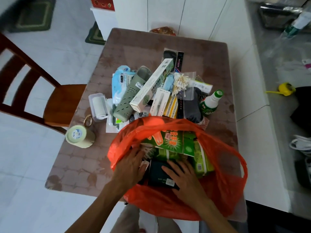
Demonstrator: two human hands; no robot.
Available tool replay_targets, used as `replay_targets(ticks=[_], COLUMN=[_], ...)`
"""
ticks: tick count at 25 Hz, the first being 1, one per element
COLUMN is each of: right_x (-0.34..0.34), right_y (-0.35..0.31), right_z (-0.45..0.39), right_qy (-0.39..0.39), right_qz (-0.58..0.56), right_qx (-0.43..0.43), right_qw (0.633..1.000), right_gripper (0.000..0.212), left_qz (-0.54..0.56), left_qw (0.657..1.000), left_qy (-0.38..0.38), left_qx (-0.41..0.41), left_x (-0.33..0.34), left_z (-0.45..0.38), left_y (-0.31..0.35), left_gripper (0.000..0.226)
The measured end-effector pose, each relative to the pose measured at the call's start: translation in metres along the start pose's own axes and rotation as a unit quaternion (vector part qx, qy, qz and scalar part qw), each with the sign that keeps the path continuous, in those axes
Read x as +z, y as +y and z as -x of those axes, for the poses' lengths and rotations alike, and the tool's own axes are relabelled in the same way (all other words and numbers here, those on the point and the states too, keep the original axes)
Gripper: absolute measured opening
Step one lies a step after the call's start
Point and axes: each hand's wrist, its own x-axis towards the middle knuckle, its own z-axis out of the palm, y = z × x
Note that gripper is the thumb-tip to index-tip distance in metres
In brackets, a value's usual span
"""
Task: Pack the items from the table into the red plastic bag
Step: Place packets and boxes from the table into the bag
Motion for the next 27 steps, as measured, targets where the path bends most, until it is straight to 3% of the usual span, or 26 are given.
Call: replay_targets(ticks=[2, 5, 6, 7, 9, 11, 12, 14, 16, 17, 19, 20, 22, 25, 27], right_x=[0.000, -0.003, -0.002, -0.007, -0.015, -0.023, -0.027, -0.041, -0.059, -0.067, -0.082, -0.086, -0.083, -0.078, -0.085], right_y=[0.000, -0.008, -0.009, -0.011, -0.008, -0.006, -0.005, -0.005, -0.010, -0.010, -0.015, -0.016, -0.015, -0.016, -0.013], right_z=[-0.011, -0.020, -0.021, -0.019, -0.016, -0.018, -0.020, -0.021, -0.027, -0.028, -0.030, -0.030, -0.024, -0.003, 0.020], right_qy=[0.011, -0.001, 0.005, 0.002, 0.000, -0.019, -0.033, -0.059, -0.067, -0.055, -0.043, -0.035, -0.019, 0.131, 0.290], right_qz=[-0.006, 0.005, 0.009, 0.008, 0.034, 0.071, 0.074, 0.009, -0.084, -0.129, -0.208, -0.224, -0.206, -0.204, -0.167], right_qx=[0.029, 0.057, 0.050, 0.046, 0.049, 0.059, 0.053, 0.064, 0.071, 0.077, 0.073, 0.076, 0.103, 0.186, 0.282], right_qw=[0.999, 0.998, 0.999, 0.999, 0.998, 0.996, 0.995, 0.996, 0.992, 0.987, 0.974, 0.971, 0.973, 0.952, 0.899], right_gripper=[0.111, 0.108, 0.107, 0.107, 0.108, 0.103, 0.094, 0.064, 0.068, 0.066, 0.027, 0.012, 0.018, 0.031, 0.038], left_qz=[0.013, -0.082, -0.121, -0.114, 0.017, 0.129, 0.157, 0.194, 0.217, 0.204, 0.071, 0.005, -0.019, 0.091, 0.079], left_qw=[0.996, 0.943, 0.921, 0.921, 0.951, 0.970, 0.974, 0.972, 0.971, 0.978, 0.971, 0.953, 0.925, 0.920, 0.929], left_qy=[-0.061, -0.270, -0.308, -0.318, -0.263, -0.146, -0.109, -0.114, -0.105, -0.020, 0.142, 0.150, 0.119, 0.110, 0.089], left_qx=[0.057, 0.176, 0.205, 0.195, 0.161, 0.146, 0.118, 0.070, 0.001, -0.046, -0.177, -0.265, -0.360, -0.366, -0.351], left_x=[-0.015, -0.022, -0.018, -0.022, -0.042, -0.081, -0.103, -0.127, -0.124, -0.114, -0.097, -0.090, -0.082, -0.074, -0.053], left_z=[0.013, 0.029, 0.036, 0.038, 0.033, 0.020, 0.014, 0.013, 0.018, 0.017, 0.005, -0.003, -0.013, -0.014, -0.001], left_y=[0.001, 0.008, 0.012, 0.015, 0.011, -0.011, -0.021, -0.039, -0.056, -0.066, -0.101, -0.120, -0.151, -0.192, -0.248], left_gripper=[0.044, 0.058, 0.050, 0.042, 0.028, 0.009, 0.015, 0.022, 0.026, 0.024, 0.029, 0.046, 0.073, 0.074, 0.079])
